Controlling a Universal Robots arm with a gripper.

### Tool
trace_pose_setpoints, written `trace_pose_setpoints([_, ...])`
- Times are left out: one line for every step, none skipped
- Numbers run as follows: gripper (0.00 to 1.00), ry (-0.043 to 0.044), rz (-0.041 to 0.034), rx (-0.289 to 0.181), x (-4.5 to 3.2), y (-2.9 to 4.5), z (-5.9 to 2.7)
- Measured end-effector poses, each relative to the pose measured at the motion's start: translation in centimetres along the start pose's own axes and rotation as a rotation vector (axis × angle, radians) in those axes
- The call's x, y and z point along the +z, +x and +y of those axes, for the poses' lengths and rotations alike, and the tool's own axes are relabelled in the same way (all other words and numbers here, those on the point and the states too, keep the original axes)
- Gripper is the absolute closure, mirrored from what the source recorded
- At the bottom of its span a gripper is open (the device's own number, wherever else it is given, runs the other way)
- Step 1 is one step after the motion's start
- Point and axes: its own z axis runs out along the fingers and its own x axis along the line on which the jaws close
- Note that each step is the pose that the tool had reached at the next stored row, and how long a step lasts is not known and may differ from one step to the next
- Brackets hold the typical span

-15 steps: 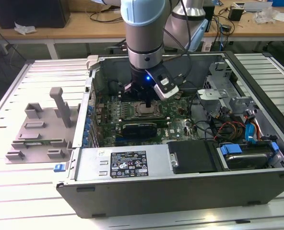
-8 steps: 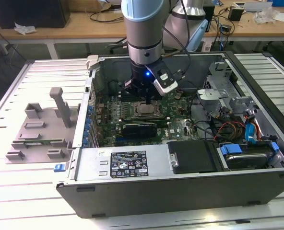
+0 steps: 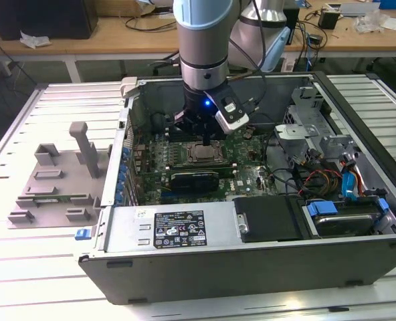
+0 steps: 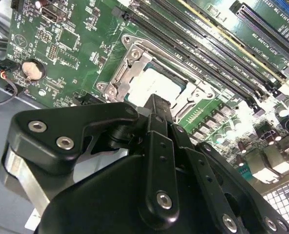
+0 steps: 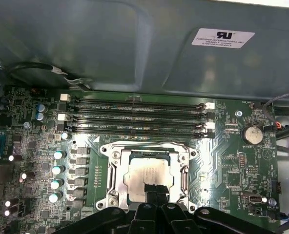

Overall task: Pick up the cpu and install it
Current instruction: 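Install the second cpu locking lever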

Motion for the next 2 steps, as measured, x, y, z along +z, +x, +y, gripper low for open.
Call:
trace_pose_setpoints([0.89,0.0001,0.0001,0.000,0.00,0.00,0.00])
trace_pose_setpoints([0.89,0.0001,0.0002,0.000,0.00,0.00,0.00])
